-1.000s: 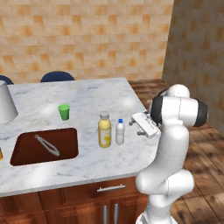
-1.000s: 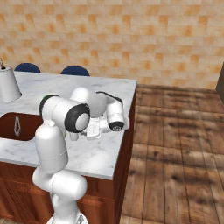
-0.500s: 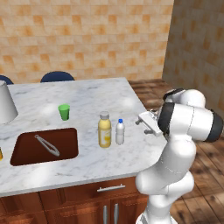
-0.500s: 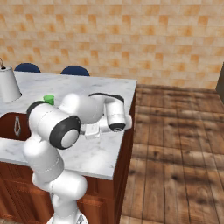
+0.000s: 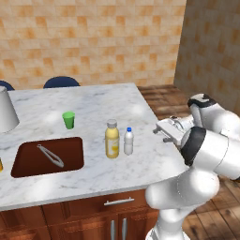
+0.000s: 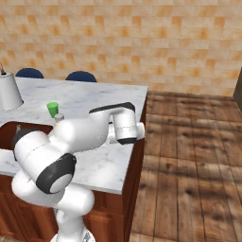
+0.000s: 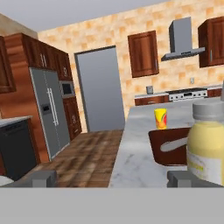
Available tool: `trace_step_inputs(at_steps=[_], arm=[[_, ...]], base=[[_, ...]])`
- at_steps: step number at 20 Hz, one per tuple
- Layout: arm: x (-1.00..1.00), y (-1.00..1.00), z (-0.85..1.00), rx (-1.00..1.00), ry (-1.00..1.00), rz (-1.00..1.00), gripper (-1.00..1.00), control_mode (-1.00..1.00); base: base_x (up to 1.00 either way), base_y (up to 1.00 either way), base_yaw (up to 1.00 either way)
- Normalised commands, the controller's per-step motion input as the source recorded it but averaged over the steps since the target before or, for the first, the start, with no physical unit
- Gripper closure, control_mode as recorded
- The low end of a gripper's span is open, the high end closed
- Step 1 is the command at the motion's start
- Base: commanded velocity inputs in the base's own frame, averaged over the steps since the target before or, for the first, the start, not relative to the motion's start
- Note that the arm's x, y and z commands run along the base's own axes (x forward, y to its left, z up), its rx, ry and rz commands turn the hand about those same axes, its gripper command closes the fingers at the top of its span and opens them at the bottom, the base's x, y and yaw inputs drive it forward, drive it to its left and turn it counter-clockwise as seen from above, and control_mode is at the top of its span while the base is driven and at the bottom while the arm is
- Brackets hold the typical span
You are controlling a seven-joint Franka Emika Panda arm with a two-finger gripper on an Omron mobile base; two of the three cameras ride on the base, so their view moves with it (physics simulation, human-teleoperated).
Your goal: Place the drinks on the dining counter in a tight cluster.
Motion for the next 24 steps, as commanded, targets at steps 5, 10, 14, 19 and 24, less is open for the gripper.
trace_step_inputs(at_steps=[5,10,14,19,24], arm=[[-0.47,0.0,0.29,-0.09,0.01,-0.06,-1.0,-1.0],[-0.38,0.0,0.27,-0.04,0.05,-0.08,-1.0,-1.0],[-0.32,0.0,0.14,-0.05,0.0,-0.04,-1.0,-1.0],[-0.22,0.02,0.08,-0.04,0.0,0.0,-1.0,-1.0],[-0.02,0.0,0.0,0.0,0.0,0.0,-1.0,-1.0]], base=[[0.0,0.0,0.0],[0.0,0.0,0.0],[0.0,0.0,0.0],[0.0,0.0,0.0],[0.0,0.0,0.0]])
